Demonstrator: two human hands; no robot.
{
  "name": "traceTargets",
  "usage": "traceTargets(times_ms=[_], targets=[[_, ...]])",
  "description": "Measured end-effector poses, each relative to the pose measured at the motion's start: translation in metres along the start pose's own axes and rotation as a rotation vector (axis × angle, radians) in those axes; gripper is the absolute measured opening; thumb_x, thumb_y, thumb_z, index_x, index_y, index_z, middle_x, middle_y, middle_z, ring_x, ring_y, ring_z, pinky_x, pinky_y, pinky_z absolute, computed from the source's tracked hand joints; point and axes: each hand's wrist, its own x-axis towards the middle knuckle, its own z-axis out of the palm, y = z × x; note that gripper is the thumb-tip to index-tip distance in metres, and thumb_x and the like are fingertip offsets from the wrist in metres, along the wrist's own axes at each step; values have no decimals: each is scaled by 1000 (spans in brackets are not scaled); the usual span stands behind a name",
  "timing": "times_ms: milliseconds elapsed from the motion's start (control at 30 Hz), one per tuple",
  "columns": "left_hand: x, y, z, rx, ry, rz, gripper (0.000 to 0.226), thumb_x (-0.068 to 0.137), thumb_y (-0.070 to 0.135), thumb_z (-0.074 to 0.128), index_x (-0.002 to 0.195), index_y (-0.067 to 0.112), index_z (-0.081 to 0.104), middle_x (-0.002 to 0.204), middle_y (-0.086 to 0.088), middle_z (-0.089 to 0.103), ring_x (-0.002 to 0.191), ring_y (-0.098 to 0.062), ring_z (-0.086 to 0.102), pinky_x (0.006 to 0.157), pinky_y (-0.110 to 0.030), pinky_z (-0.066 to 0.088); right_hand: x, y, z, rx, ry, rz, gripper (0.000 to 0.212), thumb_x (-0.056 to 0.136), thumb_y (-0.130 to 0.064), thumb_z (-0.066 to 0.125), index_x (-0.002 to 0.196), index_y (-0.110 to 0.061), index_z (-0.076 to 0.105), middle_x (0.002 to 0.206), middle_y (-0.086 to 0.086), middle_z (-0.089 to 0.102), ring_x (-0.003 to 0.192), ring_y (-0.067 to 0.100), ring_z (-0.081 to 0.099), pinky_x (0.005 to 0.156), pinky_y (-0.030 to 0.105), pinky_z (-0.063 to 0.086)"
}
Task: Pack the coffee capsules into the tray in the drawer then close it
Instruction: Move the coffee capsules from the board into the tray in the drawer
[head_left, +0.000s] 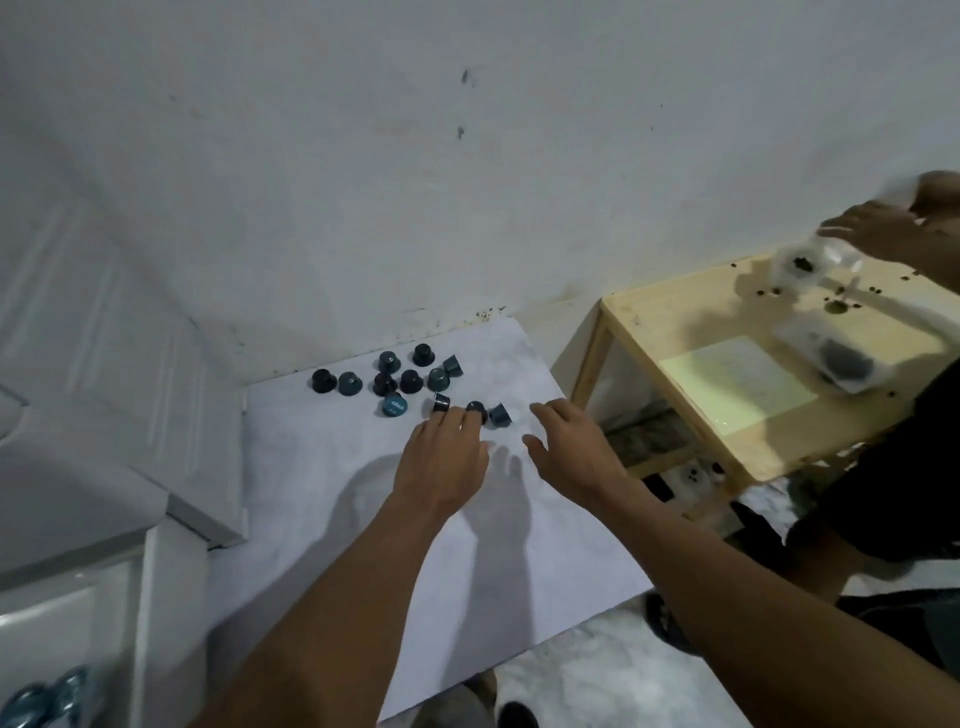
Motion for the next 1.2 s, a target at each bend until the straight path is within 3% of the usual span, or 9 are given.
traceTargets(times_ms=[200, 333, 467, 767, 1067, 1200], targets=[[45, -23, 32, -46, -67, -16, 16, 73, 16, 71, 86, 12, 62, 79, -4, 63, 73, -23, 64, 63, -31, 52, 53, 6, 26, 43, -108, 14, 39, 95, -23, 50, 133, -16, 48, 136, 7, 51, 120, 24, 49, 101, 32, 41], [72, -30, 55, -91, -152, -36, 16, 92, 17, 49, 107, 14, 54, 106, -4, 59, 100, -25, 57, 83, -32, 45, 85, 9, 42, 65, -200, 48, 42, 96, -23, 50, 137, -20, 45, 140, 5, 48, 123, 24, 49, 104, 33, 40], [86, -37, 79, -96, -228, -1, 29, 94, 16, 49, 123, 17, 47, 122, -3, 52, 112, -24, 53, 99, -36, 38, 104, 13, 61, 85, -243, 32, 37, 97, -25, 47, 133, -21, 51, 130, 6, 55, 113, 24, 53, 97, 32, 45], [101, -45, 99, -176, -310, 43, 22, 91, 10, 54, 113, 14, 50, 116, -5, 56, 105, -21, 56, 90, -30, 42, 121, 27, 74, 110, -193, 25, 26, 92, -21, 53, 116, -16, 62, 113, 7, 63, 98, 22, 57, 86, 31, 48], [85, -35, 63, -216, -271, -40, 39, 93, 19, 52, 131, 15, 44, 124, -6, 47, 113, -24, 49, 96, -32, 37, 106, 22, 49, 94, -216, 34, 27, 89, -26, 59, 114, -15, 59, 112, 5, 56, 96, 24, 58, 83, 29, 47], [68, -29, 37, -299, -233, -109, 27, 84, 15, 56, 110, 10, 54, 109, -9, 44, 96, -28, 52, 82, -34, 46, 89, 13, 33, 76, -164, -4, 29, 88, -26, 63, 113, -13, 58, 113, 7, 54, 94, 25, 57, 82, 31, 49]])
